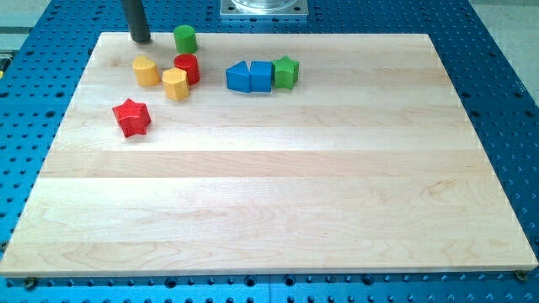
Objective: Slide the green circle horizontal right to the red circle
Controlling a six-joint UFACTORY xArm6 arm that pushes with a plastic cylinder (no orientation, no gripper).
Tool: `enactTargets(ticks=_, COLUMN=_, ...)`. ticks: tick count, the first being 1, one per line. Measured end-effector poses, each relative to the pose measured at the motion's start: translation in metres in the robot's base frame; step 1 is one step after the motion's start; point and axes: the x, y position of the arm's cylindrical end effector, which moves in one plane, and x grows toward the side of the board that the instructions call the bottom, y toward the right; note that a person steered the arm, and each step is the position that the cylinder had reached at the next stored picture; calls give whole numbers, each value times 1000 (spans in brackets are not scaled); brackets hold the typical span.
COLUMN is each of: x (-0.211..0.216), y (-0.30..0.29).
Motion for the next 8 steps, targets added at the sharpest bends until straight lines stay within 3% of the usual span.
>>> enactTargets(ticks=3, x=-4, y=70)
enactTargets(ticks=4, x=46, y=95)
enactTargets(ticks=5, x=24, y=110)
enactTargets(ticks=6, x=-1, y=72)
enactTargets(ticks=8, x=-5, y=140)
